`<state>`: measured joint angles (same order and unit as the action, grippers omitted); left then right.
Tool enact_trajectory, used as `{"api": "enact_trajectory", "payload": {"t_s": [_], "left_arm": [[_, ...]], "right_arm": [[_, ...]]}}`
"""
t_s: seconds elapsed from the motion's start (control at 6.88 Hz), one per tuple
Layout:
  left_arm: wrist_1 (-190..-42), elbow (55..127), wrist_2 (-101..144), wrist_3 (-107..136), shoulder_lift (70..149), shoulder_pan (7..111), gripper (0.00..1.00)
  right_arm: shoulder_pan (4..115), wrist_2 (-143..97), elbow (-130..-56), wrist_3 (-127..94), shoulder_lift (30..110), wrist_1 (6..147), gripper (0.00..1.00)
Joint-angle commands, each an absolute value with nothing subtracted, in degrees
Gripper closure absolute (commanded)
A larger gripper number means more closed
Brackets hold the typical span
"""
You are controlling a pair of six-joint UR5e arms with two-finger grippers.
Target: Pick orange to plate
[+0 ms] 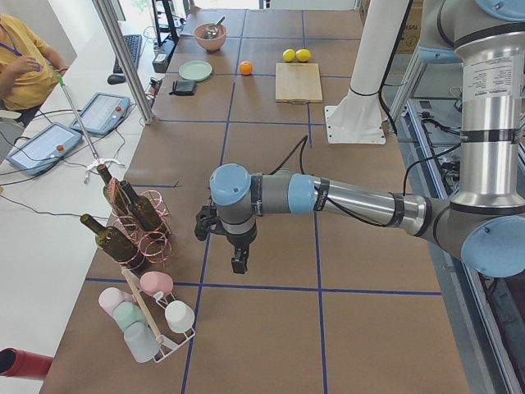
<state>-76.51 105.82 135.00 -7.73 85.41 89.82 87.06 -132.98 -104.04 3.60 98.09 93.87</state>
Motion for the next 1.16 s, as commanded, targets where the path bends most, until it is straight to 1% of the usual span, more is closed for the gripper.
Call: {"api": "enact_trajectory", "payload": {"t_s": [0.0, 0.15, 0.29, 0.58, 0.73, 0.87, 1.02], "left_arm": [[-76.6, 106.6, 135.1, -7.6, 86.2, 89.7, 0.0], [-76.7, 107.2, 135.1, -7.7, 86.7, 89.7, 0.0], [-76.9, 109.1, 134.6, -7.6, 89.2, 89.4, 0.0], [-79.6, 105.6, 134.8, -6.9, 98.2, 89.2, 0.0], [-86.5, 101.9, 135.2, -6.6, 99.0, 89.1, 0.0], [-90.1, 100.7, 136.7, -1.7, 99.0, 88.6, 0.0], [-93.7, 100.8, 138.1, 3.9, 98.8, 84.8, 0.0]], "right_arm": [[87.0, -133.0, -104.1, 3.6, 98.1, 93.8, 0.0], [86.9, -133.0, -104.2, 3.6, 97.3, 93.8, 0.0], [86.1, -133.8, -104.8, 3.8, 97.2, 93.5, 0.0], [85.6, -142.5, -105.6, 1.9, 97.2, 90.1, 0.0], [84.3, -142.7, -106.3, -4.0, 96.2, 90.1, 0.0], [82.7, -142.7, -107.0, -5.1, 95.2, 90.1, 0.0], [80.4, -141.7, -107.0, -5.0, 93.4, 90.1, 0.0]]}}
